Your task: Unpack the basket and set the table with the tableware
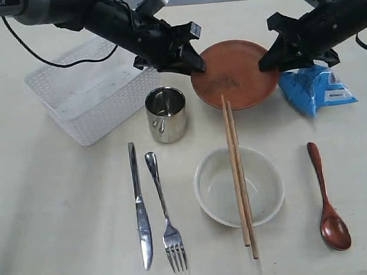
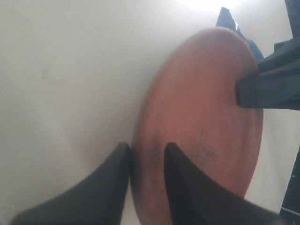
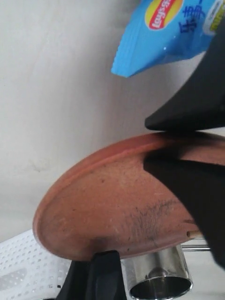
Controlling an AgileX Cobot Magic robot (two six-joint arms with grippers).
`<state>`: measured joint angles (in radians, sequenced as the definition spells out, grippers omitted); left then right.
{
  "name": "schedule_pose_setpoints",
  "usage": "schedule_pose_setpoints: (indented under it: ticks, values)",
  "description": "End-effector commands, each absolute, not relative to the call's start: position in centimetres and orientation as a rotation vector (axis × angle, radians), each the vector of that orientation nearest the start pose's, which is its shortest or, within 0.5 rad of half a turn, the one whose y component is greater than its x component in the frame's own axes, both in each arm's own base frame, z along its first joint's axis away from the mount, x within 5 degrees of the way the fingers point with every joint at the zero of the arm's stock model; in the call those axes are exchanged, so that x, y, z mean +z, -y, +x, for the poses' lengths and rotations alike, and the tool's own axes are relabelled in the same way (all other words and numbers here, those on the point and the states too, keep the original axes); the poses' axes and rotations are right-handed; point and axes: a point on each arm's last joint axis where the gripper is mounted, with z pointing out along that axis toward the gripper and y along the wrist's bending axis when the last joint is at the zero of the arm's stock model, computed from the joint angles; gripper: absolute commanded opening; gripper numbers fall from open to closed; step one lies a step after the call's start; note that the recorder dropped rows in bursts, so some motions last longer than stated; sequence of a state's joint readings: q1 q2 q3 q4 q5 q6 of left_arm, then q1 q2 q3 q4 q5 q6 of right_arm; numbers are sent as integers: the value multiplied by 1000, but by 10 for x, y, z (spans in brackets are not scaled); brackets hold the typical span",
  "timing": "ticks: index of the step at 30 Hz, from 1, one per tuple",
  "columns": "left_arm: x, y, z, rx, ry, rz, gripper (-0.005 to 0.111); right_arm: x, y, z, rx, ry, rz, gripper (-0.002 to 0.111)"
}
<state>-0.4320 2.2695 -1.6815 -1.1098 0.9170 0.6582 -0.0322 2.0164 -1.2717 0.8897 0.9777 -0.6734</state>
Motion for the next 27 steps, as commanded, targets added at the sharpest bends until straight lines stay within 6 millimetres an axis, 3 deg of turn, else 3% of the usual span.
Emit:
schedule_pose_setpoints:
  ticks: [1,6,12,20,23,27]
  values:
    - [171,264,398,-1368,-2532,584,48,161,-50,383,1069,-2744,-101,0]
    - [177,255,405,-1401,-2513,567,49,160,-49,387,1028,-2721,-71,0]
    - [198,243,417,-1458,-2449,582,49,159,-46,392,963,-2695,-39,0]
    - [206,244,420,-1471,-2421,593,49,157,-41,397,874,-2677,-9,0]
    - [207,237,422,-1488,-2423,585,49,156,-40,398,856,-2669,1,0]
    - [211,217,425,-1595,-2418,579,49,140,-46,397,888,-2717,-6,0]
